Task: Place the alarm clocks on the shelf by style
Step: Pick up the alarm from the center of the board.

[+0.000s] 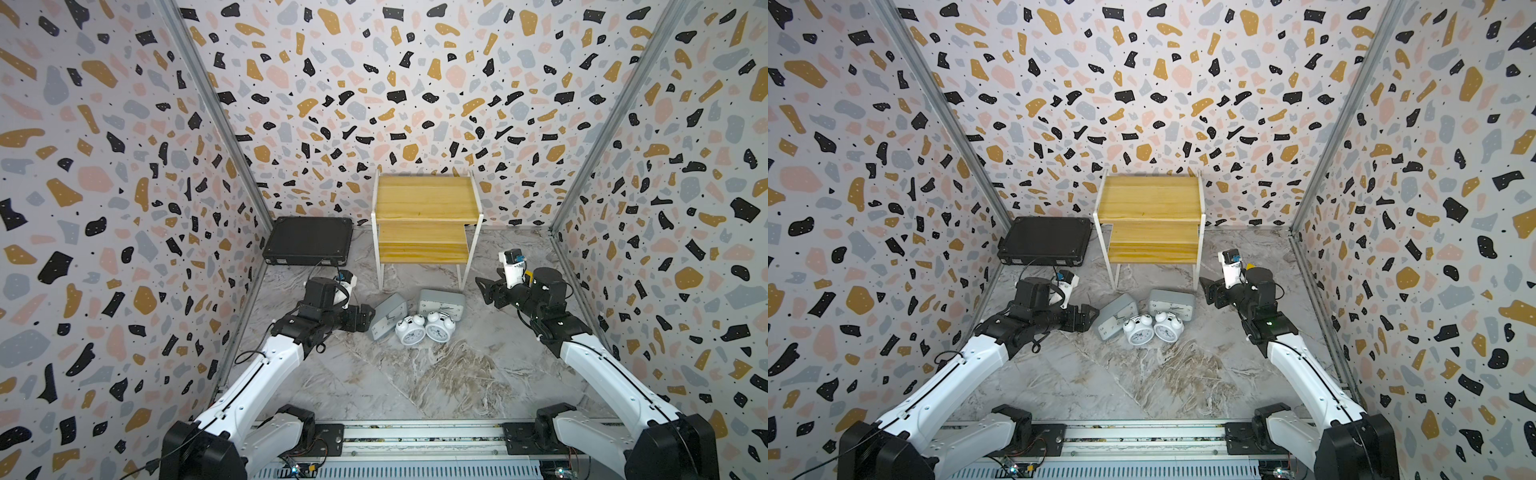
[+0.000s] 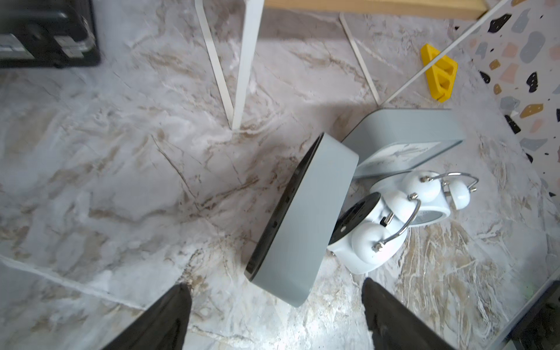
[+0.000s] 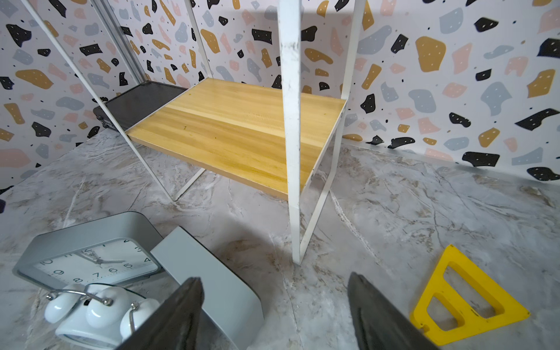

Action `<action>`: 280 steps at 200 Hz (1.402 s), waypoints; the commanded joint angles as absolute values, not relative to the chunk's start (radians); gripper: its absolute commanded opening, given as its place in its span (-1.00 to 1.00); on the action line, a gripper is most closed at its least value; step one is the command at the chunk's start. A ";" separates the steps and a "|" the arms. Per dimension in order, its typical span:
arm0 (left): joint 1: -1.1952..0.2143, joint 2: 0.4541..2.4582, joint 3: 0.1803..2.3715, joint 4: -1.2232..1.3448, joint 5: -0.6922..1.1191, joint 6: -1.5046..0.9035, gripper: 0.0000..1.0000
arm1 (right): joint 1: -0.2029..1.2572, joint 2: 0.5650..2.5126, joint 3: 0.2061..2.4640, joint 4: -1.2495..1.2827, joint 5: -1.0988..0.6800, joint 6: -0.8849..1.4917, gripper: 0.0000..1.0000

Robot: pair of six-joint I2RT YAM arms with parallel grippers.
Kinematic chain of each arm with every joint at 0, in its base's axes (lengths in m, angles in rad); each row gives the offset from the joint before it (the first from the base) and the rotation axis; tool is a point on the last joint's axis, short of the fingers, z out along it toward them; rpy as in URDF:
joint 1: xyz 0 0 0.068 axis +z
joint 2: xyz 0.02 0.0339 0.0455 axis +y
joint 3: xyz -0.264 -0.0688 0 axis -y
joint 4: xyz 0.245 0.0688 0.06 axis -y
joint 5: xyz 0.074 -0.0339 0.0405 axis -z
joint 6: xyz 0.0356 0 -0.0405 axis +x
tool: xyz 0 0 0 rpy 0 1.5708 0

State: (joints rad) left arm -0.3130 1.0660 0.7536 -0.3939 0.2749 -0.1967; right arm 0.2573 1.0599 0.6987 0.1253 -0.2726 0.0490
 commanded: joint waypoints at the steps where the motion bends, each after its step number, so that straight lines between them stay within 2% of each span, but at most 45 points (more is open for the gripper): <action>1: -0.339 1.091 0.756 -0.375 0.272 -0.182 0.86 | 0.256 1.032 0.695 0.122 -0.284 0.066 0.61; 85: -0.389 1.226 0.799 -0.377 0.261 -0.114 0.86 | 0.256 1.020 0.686 0.102 -0.254 0.039 0.64; 155: -0.406 1.304 0.831 -0.357 0.274 -0.081 0.59 | 0.256 1.020 0.687 0.092 -0.242 0.028 0.65; 194: -0.423 1.325 0.843 -0.371 0.265 -0.068 0.32 | 0.256 1.020 0.687 0.088 -0.239 0.026 0.66; 252: -0.437 1.283 0.830 -0.363 0.225 -0.053 -0.28 | 0.256 1.015 0.686 0.089 -0.244 0.028 0.66; 280: -0.442 1.244 0.837 -0.387 0.192 -0.056 -0.45 | 0.256 1.003 0.684 0.083 -0.246 0.029 0.66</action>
State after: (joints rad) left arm -0.4347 1.3014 0.8131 -0.3973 0.2230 -0.0635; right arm 0.2573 1.0401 0.6868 0.0948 -0.2459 0.0357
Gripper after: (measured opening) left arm 0.434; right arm 0.828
